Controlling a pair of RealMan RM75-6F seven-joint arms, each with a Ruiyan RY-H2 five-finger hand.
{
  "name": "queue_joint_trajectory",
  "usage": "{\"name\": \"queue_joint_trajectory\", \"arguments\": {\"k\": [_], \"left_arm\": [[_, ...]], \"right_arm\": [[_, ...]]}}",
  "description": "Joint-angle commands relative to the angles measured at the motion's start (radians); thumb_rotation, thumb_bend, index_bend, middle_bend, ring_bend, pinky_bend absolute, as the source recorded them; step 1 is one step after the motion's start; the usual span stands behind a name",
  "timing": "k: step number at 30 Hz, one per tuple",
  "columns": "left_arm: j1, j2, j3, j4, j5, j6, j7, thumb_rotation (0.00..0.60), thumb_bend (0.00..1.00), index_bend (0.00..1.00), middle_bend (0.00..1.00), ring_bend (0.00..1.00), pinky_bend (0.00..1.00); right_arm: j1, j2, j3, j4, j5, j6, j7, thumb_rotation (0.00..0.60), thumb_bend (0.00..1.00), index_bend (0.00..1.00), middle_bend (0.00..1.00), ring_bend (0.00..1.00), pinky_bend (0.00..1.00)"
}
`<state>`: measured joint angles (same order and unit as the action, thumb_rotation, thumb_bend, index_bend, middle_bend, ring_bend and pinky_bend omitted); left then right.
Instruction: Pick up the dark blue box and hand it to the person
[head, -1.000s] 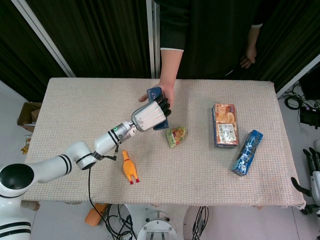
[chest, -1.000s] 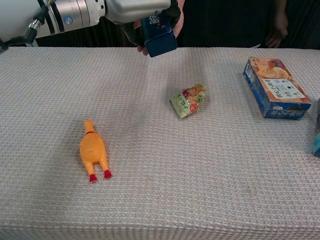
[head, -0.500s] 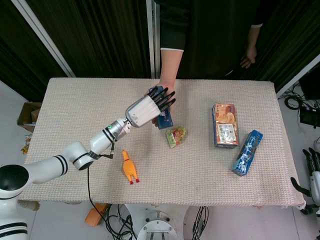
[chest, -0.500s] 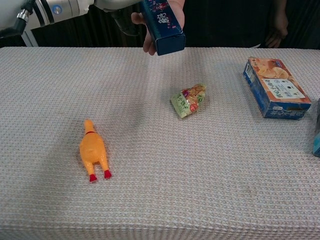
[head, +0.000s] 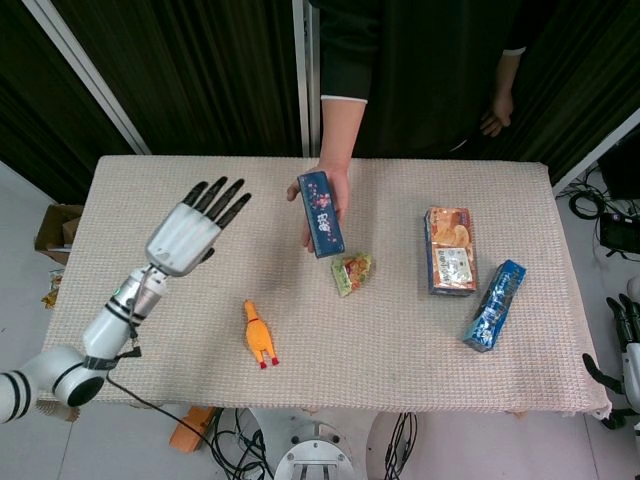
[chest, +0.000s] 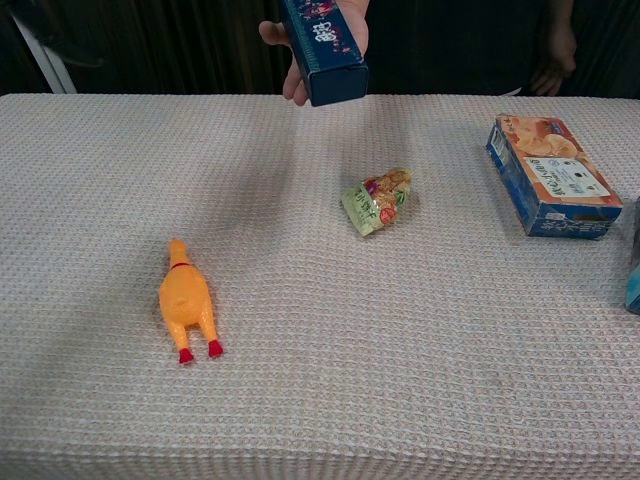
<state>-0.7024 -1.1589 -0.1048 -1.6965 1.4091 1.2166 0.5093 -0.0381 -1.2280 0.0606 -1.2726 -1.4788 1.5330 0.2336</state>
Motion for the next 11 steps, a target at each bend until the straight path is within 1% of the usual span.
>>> {"name": "queue_joint_trajectory", "arguments": {"k": [1, 3, 4, 5, 7, 9, 11], "left_arm": [[0.298, 0.112, 0.179, -0.120, -0.012, 0.237, -0.131, 0.600, 0.02, 0.00, 0.00, 0.05, 0.20], [0.376, 0.074, 0.212, -0.051, 0.024, 0.317, -0.172, 0.599, 0.02, 0.00, 0.00, 0.05, 0.20], [0.428, 0.045, 0.230, 0.000, 0.035, 0.364, -0.208, 0.599, 0.02, 0.00, 0.00, 0.05, 0.20], [0.459, 0.023, 0.239, 0.039, 0.044, 0.393, -0.235, 0.598, 0.02, 0.00, 0.00, 0.05, 0.20], [0.509, -0.017, 0.249, 0.118, 0.059, 0.430, -0.299, 0.597, 0.02, 0.00, 0.00, 0.05, 0.19], [0.535, -0.044, 0.248, 0.173, 0.062, 0.436, -0.346, 0.595, 0.02, 0.00, 0.01, 0.05, 0.19], [0.547, -0.062, 0.239, 0.205, 0.073, 0.444, -0.372, 0.595, 0.02, 0.00, 0.01, 0.05, 0.19]], "right_arm": [[0.000, 0.007, 0.002, -0.021, -0.009, 0.013, -0.015, 0.600, 0.17, 0.00, 0.00, 0.00, 0.00], [0.002, 0.009, 0.002, -0.035, -0.014, 0.017, -0.028, 0.600, 0.17, 0.00, 0.00, 0.00, 0.00], [0.003, 0.009, 0.001, -0.043, -0.017, 0.017, -0.037, 0.600, 0.17, 0.00, 0.00, 0.00, 0.00], [0.005, 0.008, 0.001, -0.048, -0.018, 0.016, -0.045, 0.600, 0.17, 0.00, 0.00, 0.00, 0.00], [0.010, 0.004, 0.004, -0.054, -0.010, 0.006, -0.062, 0.600, 0.17, 0.00, 0.00, 0.00, 0.00], [0.014, 0.002, 0.005, -0.061, -0.004, -0.006, -0.072, 0.600, 0.17, 0.00, 0.00, 0.00, 0.00], [0.016, 0.001, 0.006, -0.066, -0.005, -0.005, -0.077, 0.600, 0.17, 0.00, 0.00, 0.00, 0.00]]}}
